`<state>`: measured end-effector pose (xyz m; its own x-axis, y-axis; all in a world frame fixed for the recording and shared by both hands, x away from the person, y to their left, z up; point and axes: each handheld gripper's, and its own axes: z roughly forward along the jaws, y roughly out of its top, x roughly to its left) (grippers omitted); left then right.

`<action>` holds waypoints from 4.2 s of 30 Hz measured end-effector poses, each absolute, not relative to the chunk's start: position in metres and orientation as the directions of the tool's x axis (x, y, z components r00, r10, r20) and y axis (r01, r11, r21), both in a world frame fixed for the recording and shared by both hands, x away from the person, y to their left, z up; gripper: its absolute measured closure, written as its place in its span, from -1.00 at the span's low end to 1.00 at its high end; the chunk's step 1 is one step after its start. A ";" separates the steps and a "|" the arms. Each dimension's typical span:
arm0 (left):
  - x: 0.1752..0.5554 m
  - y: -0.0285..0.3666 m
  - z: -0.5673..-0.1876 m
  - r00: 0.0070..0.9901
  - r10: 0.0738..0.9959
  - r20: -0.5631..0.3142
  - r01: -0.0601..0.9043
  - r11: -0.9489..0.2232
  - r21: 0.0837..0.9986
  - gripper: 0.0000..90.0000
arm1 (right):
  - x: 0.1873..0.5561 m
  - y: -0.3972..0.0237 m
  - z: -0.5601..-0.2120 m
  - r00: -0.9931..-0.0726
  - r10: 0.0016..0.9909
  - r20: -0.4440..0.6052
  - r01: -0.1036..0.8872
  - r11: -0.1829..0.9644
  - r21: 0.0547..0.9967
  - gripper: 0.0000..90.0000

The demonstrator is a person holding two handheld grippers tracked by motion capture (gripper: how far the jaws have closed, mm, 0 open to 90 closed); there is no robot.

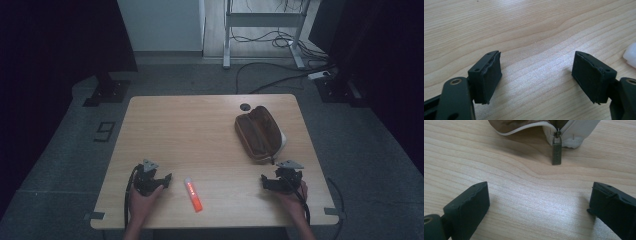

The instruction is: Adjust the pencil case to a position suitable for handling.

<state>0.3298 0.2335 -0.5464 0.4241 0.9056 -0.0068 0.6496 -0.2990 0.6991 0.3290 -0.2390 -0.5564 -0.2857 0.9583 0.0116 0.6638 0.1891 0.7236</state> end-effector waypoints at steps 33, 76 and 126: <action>0.330 0.234 -0.546 0.424 0.906 -0.006 0.649 -0.299 0.699 -0.48 | 0.328 -0.241 -0.555 -0.274 0.962 0.019 0.655 0.172 0.736 -0.74; 0.330 0.233 -0.546 0.424 0.906 -0.006 0.649 -0.300 0.699 -0.48 | 0.347 -0.258 -0.504 -0.250 0.964 0.092 0.535 0.058 0.843 -0.58; 0.330 0.233 -0.546 0.424 0.906 -0.005 0.649 -0.300 0.700 -0.48 | 0.429 -0.257 -0.517 -0.239 0.961 0.138 0.607 0.037 0.794 0.50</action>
